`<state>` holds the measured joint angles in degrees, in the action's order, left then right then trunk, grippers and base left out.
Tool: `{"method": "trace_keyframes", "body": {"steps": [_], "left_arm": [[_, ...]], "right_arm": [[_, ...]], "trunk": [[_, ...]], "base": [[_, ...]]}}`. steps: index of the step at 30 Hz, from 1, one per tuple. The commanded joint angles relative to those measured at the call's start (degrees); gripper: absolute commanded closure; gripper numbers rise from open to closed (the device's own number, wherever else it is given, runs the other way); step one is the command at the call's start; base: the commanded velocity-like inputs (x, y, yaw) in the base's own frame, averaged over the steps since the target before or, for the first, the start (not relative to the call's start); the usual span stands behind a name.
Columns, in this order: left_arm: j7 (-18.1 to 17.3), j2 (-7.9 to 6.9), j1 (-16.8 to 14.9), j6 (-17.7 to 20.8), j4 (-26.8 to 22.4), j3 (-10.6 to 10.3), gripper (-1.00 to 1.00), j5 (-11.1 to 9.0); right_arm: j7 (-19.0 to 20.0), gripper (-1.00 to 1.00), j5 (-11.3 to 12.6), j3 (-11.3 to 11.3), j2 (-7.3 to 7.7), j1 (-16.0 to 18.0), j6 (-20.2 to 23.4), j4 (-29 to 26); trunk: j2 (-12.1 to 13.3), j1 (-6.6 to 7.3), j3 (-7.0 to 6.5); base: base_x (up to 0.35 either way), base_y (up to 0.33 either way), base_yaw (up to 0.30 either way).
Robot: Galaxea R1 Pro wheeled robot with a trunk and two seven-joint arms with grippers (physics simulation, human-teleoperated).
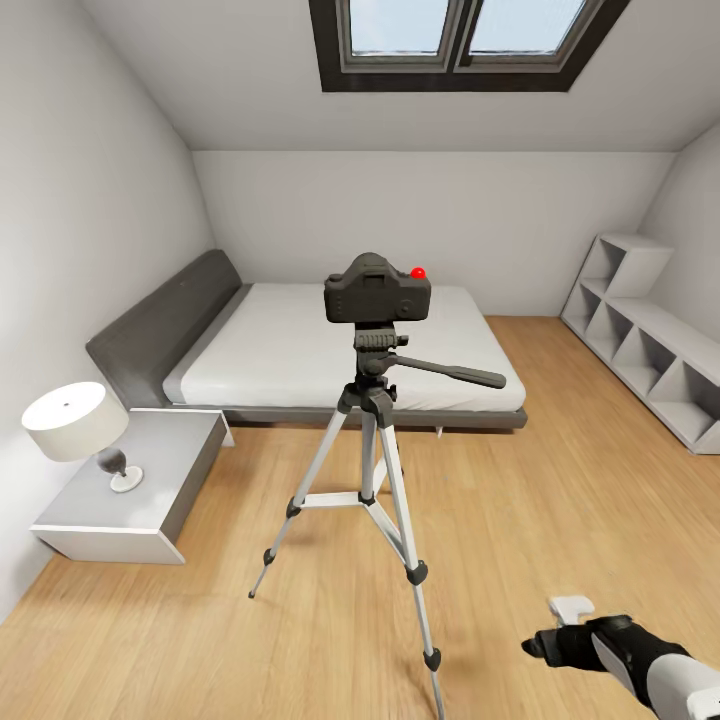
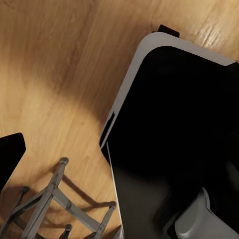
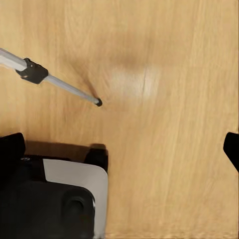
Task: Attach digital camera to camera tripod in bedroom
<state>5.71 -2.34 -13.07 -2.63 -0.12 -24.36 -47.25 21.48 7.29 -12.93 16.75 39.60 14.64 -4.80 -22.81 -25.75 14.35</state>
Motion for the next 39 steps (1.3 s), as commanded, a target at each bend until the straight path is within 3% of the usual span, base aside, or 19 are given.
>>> {"method": "trace_keyframes", "body": {"steps": [1, 5, 6, 7, 10, 12, 15, 23, 31, 39], "left_arm": [[0.18, 0.00, -0.03, -0.10, 0.00, -0.47, -1.00, -0.40], [0.18, -0.07, -0.03, -0.20, 0.02, -0.44, -1.00, -0.48], [0.18, -0.05, -0.03, -0.77, 0.03, -0.41, -1.00, -0.62], [0.18, -0.04, -0.03, -0.85, 0.03, -0.39, -1.00, -0.65], [0.18, -0.03, -0.03, -0.85, 0.03, -0.37, -1.00, -0.67], [0.25, -0.03, -0.03, -0.81, 0.03, -0.35, -1.00, -0.73], [0.34, -0.01, -0.03, -0.80, 0.05, -0.36, -1.00, -0.73], [0.40, 0.08, -0.03, -0.75, 0.10, -0.35, -1.00, -0.70], [0.36, 0.12, -0.03, -0.77, 0.06, -0.37, -1.00, -0.63], [0.36, 0.25, -0.03, -0.78, 0.03, -0.42, -1.00, -0.57]], "right_arm": [[0.08, -1.00, 0.67, -0.33, 0.02, 0.04, -0.52, 1.26], [0.08, -1.00, 0.79, -0.22, -0.15, 0.21, -4.09, 5.02], [-1.77, -1.00, 0.89, -0.06, -1.03, -4.09, -6.08, 6.70], [-5.38, -1.00, 2.71, 0.73, -2.41, -10.96, -7.08, 6.79], [-8.45, -1.00, 5.45, 1.11, -4.11, -14.99, -9.20, 6.81], [-14.40, -1.00, 8.19, 1.32, -6.75, -21.09, -15.39, 6.82], [-16.54, -1.00, 8.59, 1.38, -7.57, -23.49, -17.77, 6.82], [-18.10, -1.00, 9.02, 1.47, -8.61, -27.54, -19.51, 6.83], [-18.21, -1.00, 14.08, 1.81, -9.89, -29.12, -20.17, 6.76], [-18.23, -1.00, 15.54, 1.85, -10.14, -29.30, -20.26, 6.74]], "trunk": [[-0.10, -0.03, 0.09], [-0.10, -0.03, 0.09], [-0.10, -0.03, 0.09], [-0.10, -0.03, 0.09], [-0.10, -0.03, 0.09], [-0.10, -0.03, 0.09], [-0.10, -0.03, 0.09], [-0.10, -0.03, 0.09], [-0.10, -0.03, 0.09], [-0.10, -0.03, 0.09]], "base": [[0.000, 0.000, 0.000], [0.000, 0.000, 0.000], [0.000, 0.000, 0.000], [0.000, 0.000, 0.000], [0.000, 0.000, 0.000], [0.000, 0.000, 0.000], [0.000, 0.000, 0.000], [0.000, 0.000, 0.000], [0.000, 0.000, 0.000], [0.000, 0.000, 0.000]]}}
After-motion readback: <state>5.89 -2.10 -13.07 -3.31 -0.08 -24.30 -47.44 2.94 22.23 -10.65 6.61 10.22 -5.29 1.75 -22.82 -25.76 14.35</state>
